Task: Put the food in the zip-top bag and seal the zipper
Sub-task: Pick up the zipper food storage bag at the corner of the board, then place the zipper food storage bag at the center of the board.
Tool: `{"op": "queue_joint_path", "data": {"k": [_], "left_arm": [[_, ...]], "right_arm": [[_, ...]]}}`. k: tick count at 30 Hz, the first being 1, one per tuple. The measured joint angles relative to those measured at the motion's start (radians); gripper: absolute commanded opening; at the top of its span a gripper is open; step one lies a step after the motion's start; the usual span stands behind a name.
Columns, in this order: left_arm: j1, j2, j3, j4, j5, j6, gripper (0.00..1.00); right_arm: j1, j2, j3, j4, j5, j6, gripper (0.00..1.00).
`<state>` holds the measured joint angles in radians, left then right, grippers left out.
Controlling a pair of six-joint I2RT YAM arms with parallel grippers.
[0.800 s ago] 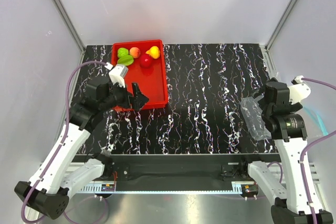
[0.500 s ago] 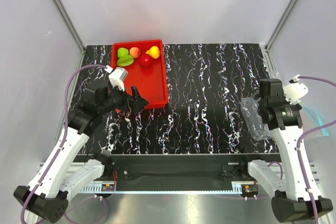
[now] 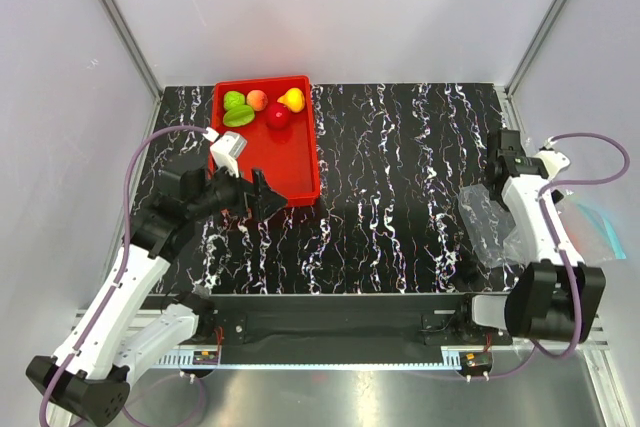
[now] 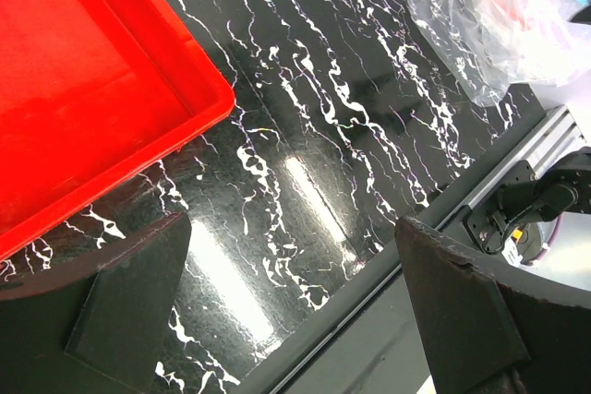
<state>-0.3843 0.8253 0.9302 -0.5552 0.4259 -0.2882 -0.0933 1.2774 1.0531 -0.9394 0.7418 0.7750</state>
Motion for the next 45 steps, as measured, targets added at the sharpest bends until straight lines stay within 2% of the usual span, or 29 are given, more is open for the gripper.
{"op": "queue_joint_path", "data": {"k": [7,8,11,12,13,15,20,24,27,30,33,36,41,43,45], "left_arm": [[0.000,-0.005,-0.004,0.004,0.011,0.000,0.99],[0.000,-0.005,-0.004,0.004,0.012,0.000,0.99],[0.000,-0.005,-0.008,0.005,0.012,0.000,0.99],[0.000,-0.005,-0.009,0.005,0.012,0.000,0.99],[0.000,-0.005,-0.009,0.005,0.012,0.000,0.99],[0.000,-0.005,-0.009,0.005,0.012,0.000,0.99],[0.000,-0.002,-0.010,0.005,0.011,0.000,0.99],[0.000,0.003,-0.010,0.008,0.011,0.000,0.99],[0.000,0.009,-0.010,0.013,0.011,0.000,0.99],[0.006,0.012,-0.010,0.013,0.011,0.000,0.99],[0.018,0.013,-0.013,0.018,0.011,0.000,0.99],[0.030,0.013,-0.022,0.027,0.009,0.000,0.99],[0.043,0.013,-0.024,0.028,0.008,0.000,0.99],[0.044,0.013,-0.024,0.029,0.008,0.000,0.99],[0.046,0.013,-0.024,0.032,0.009,0.000,0.99]], "right_arm": [[-0.074,0.143,-0.028,0.116,-0.016,0.002,0.98],[-0.080,0.153,-0.038,0.126,-0.009,0.013,0.84],[-0.090,0.163,-0.071,0.154,0.009,0.040,0.51],[-0.091,0.163,-0.078,0.160,0.017,0.048,0.28],[-0.092,0.163,-0.084,0.167,0.026,0.053,0.09],[-0.093,0.160,-0.087,0.182,0.038,0.052,0.00],[-0.085,0.091,-0.089,0.243,0.023,-0.025,0.00],[-0.023,-0.039,-0.085,0.315,-0.069,-0.157,0.00],[0.074,-0.097,-0.035,0.338,-0.214,-0.272,0.00],[0.174,-0.105,0.036,0.352,-0.422,-0.367,0.00],[0.284,-0.079,0.109,0.343,-0.632,-0.474,0.00],[0.428,-0.025,0.158,0.332,-0.762,-0.559,0.00],[0.621,-0.005,0.114,0.277,-0.974,-0.691,0.01],[0.659,-0.025,0.078,0.236,-1.024,-0.715,0.22],[0.671,-0.044,0.057,0.173,-1.033,-0.722,0.31]]}}
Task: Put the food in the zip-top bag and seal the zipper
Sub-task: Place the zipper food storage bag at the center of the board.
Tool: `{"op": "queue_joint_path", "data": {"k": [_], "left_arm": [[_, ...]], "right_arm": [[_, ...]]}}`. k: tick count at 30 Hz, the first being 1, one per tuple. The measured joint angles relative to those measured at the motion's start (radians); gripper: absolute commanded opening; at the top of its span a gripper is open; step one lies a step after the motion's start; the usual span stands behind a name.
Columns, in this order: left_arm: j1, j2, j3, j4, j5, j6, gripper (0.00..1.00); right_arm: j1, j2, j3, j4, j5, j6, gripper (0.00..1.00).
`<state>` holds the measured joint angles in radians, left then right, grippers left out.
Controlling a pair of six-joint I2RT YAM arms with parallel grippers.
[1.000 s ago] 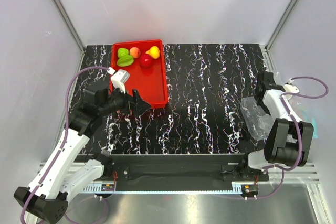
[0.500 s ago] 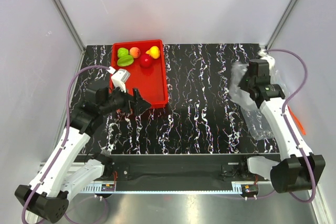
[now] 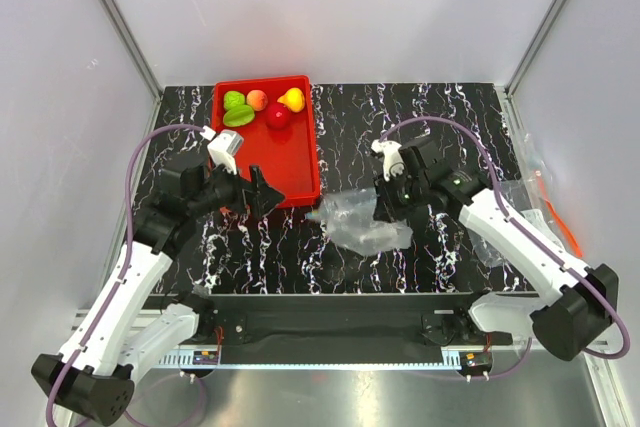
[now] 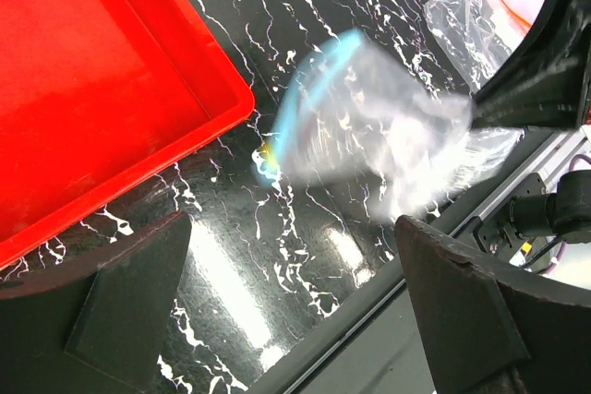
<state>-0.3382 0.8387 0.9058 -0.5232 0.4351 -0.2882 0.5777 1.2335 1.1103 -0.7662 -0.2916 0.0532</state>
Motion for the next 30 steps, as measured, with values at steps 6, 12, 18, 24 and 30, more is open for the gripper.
{"op": "queue_joint_path", "data": {"k": [6,12,18,24,30], "left_arm": [[0.005,0.000,0.000,0.002,0.004,0.000,0.99],[0.006,-0.001,-0.012,0.002,0.004,0.000,0.99],[0.006,-0.001,-0.016,0.002,0.003,0.000,0.99],[0.006,-0.001,-0.016,-0.001,-0.002,0.000,0.99],[0.006,0.001,-0.016,-0.008,-0.018,0.000,0.99]], "right_arm": [[-0.003,-0.067,-0.026,-0.098,0.100,0.051,0.90],[-0.003,-0.149,-0.018,-0.090,0.089,0.130,1.00],[0.018,-0.034,-0.001,-0.029,0.093,0.309,1.00],[0.128,0.090,0.002,0.003,0.270,0.512,1.00],[0.272,0.106,0.060,0.016,0.380,0.604,0.94]]}}
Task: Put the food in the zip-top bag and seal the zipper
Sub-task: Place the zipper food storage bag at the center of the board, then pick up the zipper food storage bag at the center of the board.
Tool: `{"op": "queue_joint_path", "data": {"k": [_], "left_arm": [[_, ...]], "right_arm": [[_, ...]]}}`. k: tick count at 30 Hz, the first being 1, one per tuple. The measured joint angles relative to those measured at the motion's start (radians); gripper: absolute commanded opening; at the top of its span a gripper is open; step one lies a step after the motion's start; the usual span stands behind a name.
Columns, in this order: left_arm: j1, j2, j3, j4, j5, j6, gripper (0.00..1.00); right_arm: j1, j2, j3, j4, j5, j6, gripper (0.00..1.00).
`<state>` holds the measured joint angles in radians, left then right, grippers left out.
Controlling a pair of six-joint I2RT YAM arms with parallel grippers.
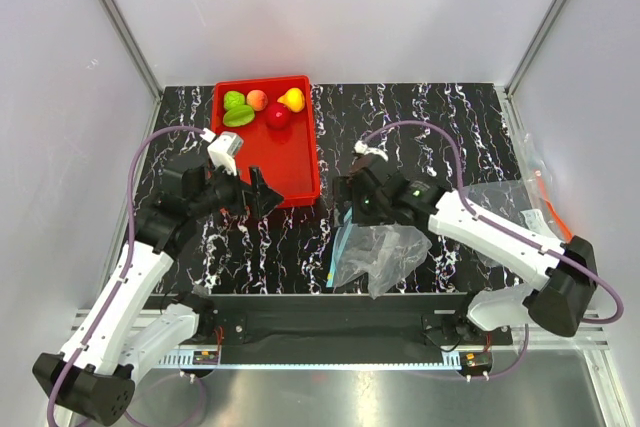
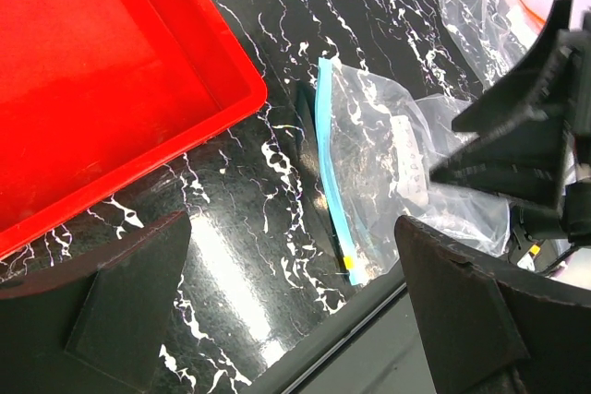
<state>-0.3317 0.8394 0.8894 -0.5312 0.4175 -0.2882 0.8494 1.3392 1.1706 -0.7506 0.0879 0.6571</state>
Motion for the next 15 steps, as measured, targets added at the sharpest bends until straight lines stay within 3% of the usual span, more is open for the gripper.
{"op": "queue_joint_path", "data": {"k": [5,9,15], "left_arm": [[0.002,0.001,0.000,-0.005,-0.003,0.000,0.99],[0.005,-0.001,0.000,-0.013,-0.012,0.000,0.99],[0.007,-0.008,0.000,-0.014,-0.038,0.000,0.99]], "right_arm": [[0.152,0.071,0.060,0.020,0.071,0.065,0.97],[0.261,0.226,0.173,-0.039,0.187,0.121,0.98],[0.314,0.410,0.262,-0.142,0.315,0.178,0.98]]}}
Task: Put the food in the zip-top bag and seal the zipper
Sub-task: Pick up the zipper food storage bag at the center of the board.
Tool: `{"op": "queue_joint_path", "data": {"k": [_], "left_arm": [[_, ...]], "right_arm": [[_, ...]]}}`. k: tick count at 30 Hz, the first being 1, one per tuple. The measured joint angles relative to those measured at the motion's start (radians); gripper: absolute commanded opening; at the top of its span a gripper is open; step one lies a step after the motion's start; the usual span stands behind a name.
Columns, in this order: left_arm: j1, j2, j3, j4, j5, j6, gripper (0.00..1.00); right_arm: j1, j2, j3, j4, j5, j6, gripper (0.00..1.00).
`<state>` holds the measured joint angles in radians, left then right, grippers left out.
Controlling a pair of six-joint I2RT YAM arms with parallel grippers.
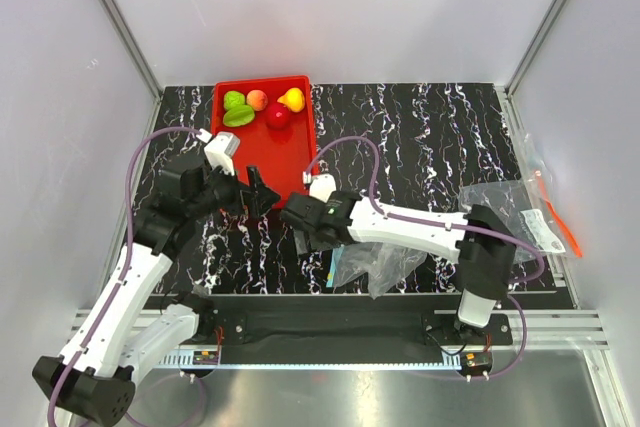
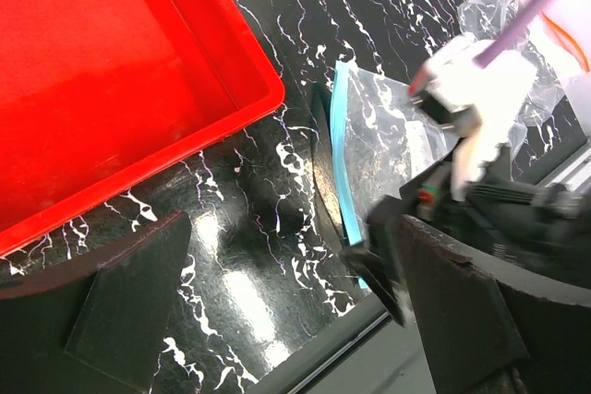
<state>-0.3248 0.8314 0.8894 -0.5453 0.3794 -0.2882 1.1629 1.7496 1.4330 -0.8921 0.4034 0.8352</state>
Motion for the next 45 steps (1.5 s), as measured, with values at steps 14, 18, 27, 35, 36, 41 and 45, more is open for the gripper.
{"op": "queue_joint_path", "data": {"k": [14,18,27,35,36,41,45], "left_arm": [[0.003,-0.012,0.000,-0.001,-0.002,0.000,0.99],[0.003,-0.011,0.000,-0.001,-0.002,0.000,0.99],[0.003,0.042,0.000,0.012,0.056,-0.018,0.99],[-0.004,0.142,-0.076,0.126,0.238,-0.134,0.99],[-0.006,0.147,-0.087,0.137,0.251,-0.151,0.99],[-0.030,0.158,-0.146,0.260,0.315,-0.259,0.99],[-0.119,0.215,-0.170,0.339,0.319,-0.333,0.99]], "right_arm": [[0.080,0.041,-0.048,-0.142,0.056,-0.021,0.70],[0.088,0.041,-0.112,-0.123,0.036,-0.088,0.10],[0.087,-0.238,-0.310,0.066,0.047,-0.252,0.00],[0.087,-0.860,-0.655,0.435,0.008,-0.464,0.00],[0.086,-0.908,-0.681,0.465,0.002,-0.486,0.00],[0.086,-1.009,-0.727,0.557,-0.026,-0.571,0.00],[0.086,-0.993,-0.727,0.589,-0.053,-0.615,0.00]]}}
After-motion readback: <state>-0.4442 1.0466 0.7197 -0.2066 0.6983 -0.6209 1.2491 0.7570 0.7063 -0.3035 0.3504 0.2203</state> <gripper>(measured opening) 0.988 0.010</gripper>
